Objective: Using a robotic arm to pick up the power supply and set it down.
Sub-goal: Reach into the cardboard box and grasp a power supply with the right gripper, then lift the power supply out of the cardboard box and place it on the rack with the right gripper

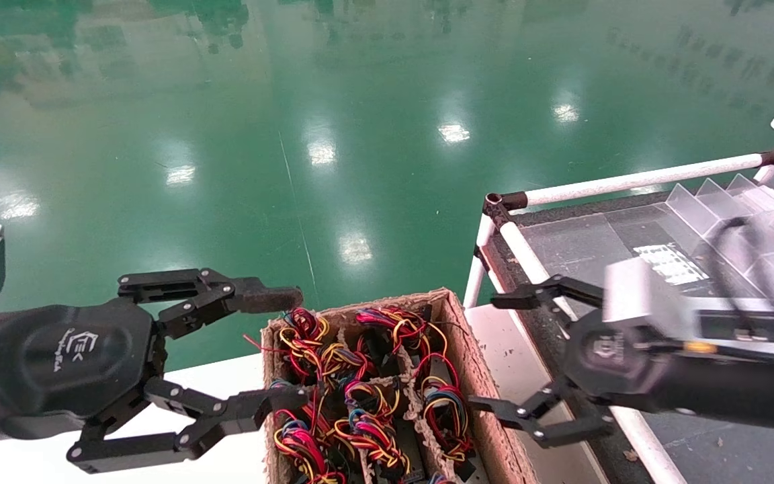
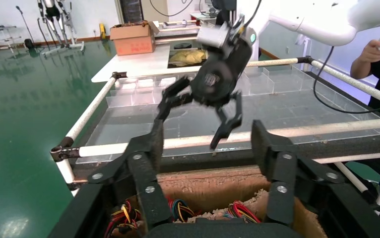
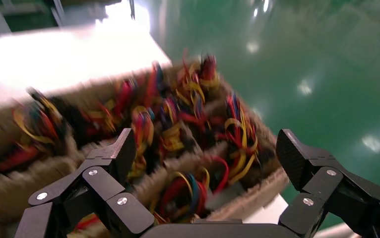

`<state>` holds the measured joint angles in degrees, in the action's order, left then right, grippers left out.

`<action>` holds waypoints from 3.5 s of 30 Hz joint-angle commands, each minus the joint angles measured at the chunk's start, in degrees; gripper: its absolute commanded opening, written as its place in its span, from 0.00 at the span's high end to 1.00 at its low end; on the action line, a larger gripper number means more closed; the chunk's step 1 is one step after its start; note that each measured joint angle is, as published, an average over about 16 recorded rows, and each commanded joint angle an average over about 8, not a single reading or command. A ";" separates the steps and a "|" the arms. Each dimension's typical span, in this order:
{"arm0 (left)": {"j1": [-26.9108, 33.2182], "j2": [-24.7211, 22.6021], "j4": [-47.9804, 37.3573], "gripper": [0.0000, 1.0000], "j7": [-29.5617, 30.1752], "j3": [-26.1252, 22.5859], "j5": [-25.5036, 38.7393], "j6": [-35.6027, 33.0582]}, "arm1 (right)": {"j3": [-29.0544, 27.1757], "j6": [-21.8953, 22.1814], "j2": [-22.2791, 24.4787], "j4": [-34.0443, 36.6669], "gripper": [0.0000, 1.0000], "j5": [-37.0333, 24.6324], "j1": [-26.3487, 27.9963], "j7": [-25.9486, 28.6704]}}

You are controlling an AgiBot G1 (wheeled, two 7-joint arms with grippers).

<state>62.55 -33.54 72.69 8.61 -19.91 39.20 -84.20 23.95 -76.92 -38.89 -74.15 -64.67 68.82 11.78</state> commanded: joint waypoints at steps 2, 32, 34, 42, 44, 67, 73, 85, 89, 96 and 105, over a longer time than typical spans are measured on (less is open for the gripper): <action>0.00 0.00 0.00 0.00 0.00 0.00 0.00 0.00 | 2.45 1.43 -2.08 -0.41 0.00 -5.55 2.11 0.66; 0.01 0.01 0.00 0.00 -0.01 -0.03 -0.02 0.01 | 10.84 0.72 -9.28 -3.52 1.00 -23.26 9.08 -8.97; 0.01 0.01 0.00 0.00 -0.02 -0.03 -0.02 0.01 | 11.08 -0.09 -9.09 -3.52 1.00 -23.11 9.07 -9.46; 0.01 0.01 0.00 0.00 -0.02 -0.04 -0.03 0.01 | 13.07 -0.34 -10.46 -3.49 1.00 -26.27 8.65 -10.88; 0.01 0.01 0.00 0.00 -0.02 -0.04 -0.03 0.01 | 13.64 -0.23 -11.10 -3.48 1.00 -27.28 8.70 -10.84; 0.02 0.02 0.00 0.00 -0.03 -0.06 -0.04 0.02 | 14.60 1.68 -12.78 -3.68 1.00 -29.97 8.31 -11.53; 0.02 0.02 0.00 0.00 -0.03 -0.06 -0.04 0.02 | 12.59 2.40 -10.73 -3.76 1.00 -26.68 7.36 -13.06; 0.02 0.03 0.00 0.00 -0.04 -0.08 -0.05 0.03 | 1.72 4.51 -2.00 -3.83 1.00 -8.58 2.58 -20.06; 0.02 0.03 0.00 0.00 -0.04 -0.08 -0.05 0.03 | -3.34 6.32 0.81 -3.73 1.00 -1.06 -0.49 -22.53; 0.02 0.03 0.00 0.00 -0.04 -0.08 -0.06 0.03 | -12.07 12.45 3.10 -3.49 1.00 9.07 -6.92 -26.94; 0.02 0.03 0.00 0.00 -0.05 -0.09 -0.06 0.04 | -18.83 24.81 1.56 -2.67 1.00 11.36 -11.60 -31.40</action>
<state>62.57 -33.50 72.69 8.56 -20.00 39.13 -84.17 6.29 -51.96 -37.75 -76.32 -54.70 58.05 -19.45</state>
